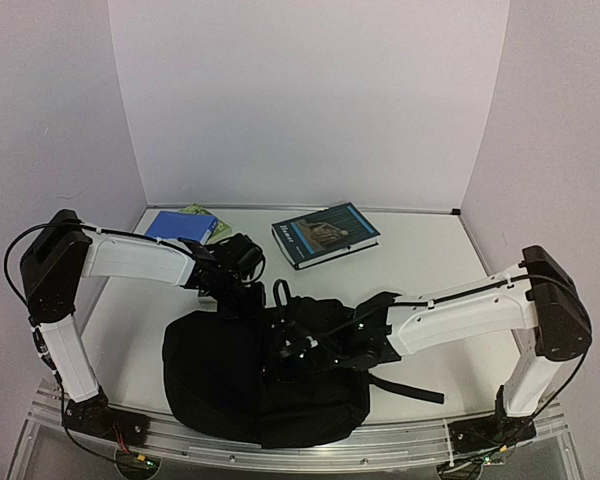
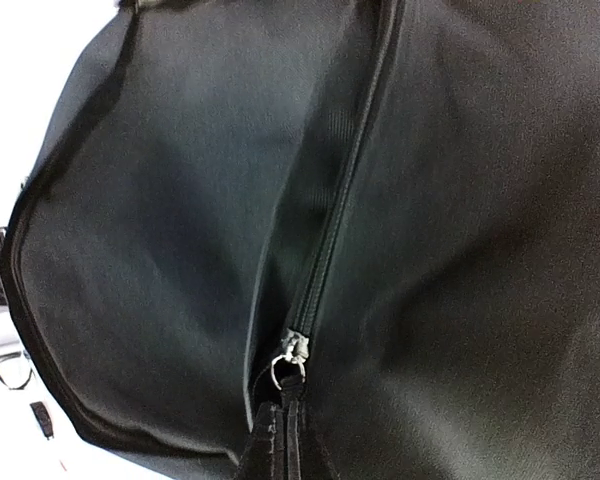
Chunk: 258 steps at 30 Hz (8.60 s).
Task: Pack the student bag
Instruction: Zip the student bag at the center of the board, then adjust the student bag at the center of the board, then unzip the student bag at the center of the board.
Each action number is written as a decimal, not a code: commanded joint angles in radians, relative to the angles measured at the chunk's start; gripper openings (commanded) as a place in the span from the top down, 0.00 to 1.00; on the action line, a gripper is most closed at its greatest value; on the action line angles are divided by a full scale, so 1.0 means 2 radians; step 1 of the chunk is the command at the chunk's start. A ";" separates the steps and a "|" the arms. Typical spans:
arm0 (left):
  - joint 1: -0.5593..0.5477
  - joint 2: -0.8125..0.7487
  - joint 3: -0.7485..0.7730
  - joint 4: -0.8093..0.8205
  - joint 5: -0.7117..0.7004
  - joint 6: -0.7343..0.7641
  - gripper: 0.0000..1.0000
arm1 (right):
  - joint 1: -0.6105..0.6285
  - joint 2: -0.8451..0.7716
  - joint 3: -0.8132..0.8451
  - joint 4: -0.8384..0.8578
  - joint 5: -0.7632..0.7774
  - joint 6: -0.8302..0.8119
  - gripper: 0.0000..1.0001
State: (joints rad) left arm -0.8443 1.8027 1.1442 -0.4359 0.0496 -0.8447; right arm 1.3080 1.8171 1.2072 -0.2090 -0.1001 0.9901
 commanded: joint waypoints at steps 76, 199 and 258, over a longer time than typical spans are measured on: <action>0.019 0.015 0.012 0.163 0.047 -0.035 1.00 | 0.000 -0.070 -0.052 -0.043 0.056 0.024 1.00; 0.025 -0.196 -0.106 0.067 0.121 0.065 0.28 | -0.219 0.029 0.013 -0.066 0.183 -0.153 0.48; 0.084 -0.048 -0.009 0.302 0.349 0.040 0.34 | -0.219 -0.199 -0.185 0.321 -0.016 -0.320 1.00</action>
State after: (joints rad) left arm -0.6726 1.6787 1.0739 0.1315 0.7249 -0.7581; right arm 0.8654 1.4509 0.8279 0.2993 -0.1425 0.3326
